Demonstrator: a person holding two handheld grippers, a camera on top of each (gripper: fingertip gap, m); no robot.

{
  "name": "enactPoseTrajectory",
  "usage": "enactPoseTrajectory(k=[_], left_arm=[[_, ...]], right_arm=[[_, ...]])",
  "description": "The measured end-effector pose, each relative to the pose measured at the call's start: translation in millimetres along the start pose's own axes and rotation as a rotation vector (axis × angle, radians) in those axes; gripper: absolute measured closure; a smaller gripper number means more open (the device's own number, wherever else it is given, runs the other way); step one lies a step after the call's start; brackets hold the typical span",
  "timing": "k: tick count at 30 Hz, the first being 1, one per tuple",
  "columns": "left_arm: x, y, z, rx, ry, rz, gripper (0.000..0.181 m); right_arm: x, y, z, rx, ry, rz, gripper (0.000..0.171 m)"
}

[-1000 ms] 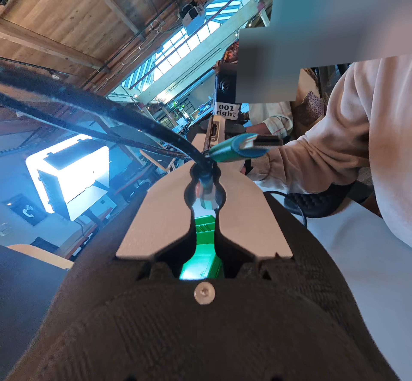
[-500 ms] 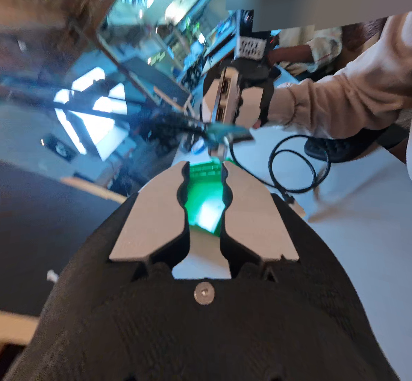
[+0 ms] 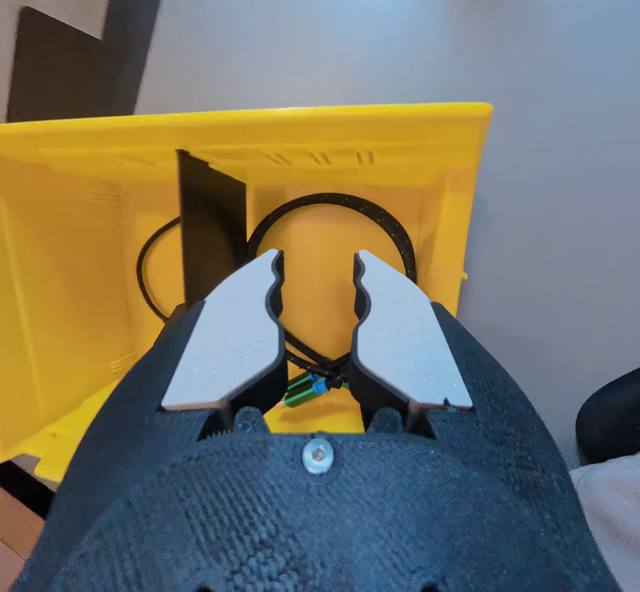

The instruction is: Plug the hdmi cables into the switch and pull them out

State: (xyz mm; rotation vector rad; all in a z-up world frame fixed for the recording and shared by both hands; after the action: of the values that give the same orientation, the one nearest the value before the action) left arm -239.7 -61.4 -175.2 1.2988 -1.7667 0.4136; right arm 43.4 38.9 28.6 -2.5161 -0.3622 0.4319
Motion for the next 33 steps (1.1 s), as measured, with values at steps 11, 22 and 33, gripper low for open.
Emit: enactPoseTrajectory(k=[11, 22, 33], left_arm=[[-55.3, -19.9, 0.2, 0.365, 0.070, 0.139, 0.142], [-38.7, -25.6, 2.7, 0.198, 0.107, 0.176, 0.160], [74.1, -7.4, -30.9, -0.010, -0.209, -0.081, 0.166]], right_arm=[[0.3, -3.5, 7.3, -0.007, 0.044, 0.012, 0.148], [2.2, -7.4, 9.2, -0.007, 0.060, 0.024, 0.148], [3.2, -9.7, 9.4, -0.013, 0.053, 0.033, 0.148]])
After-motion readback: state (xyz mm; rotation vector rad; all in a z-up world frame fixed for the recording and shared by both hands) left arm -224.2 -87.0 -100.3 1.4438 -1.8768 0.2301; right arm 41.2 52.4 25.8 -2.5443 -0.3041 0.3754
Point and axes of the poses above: each gripper's, where its closed fingertips meet, x back along the fingers, z out of its underside, y = z × x across the jaws, the point moved 2 cm from there along x, back along the fingers, and after that the axes turned 13 degrees about -y, right-handed, at the moved point
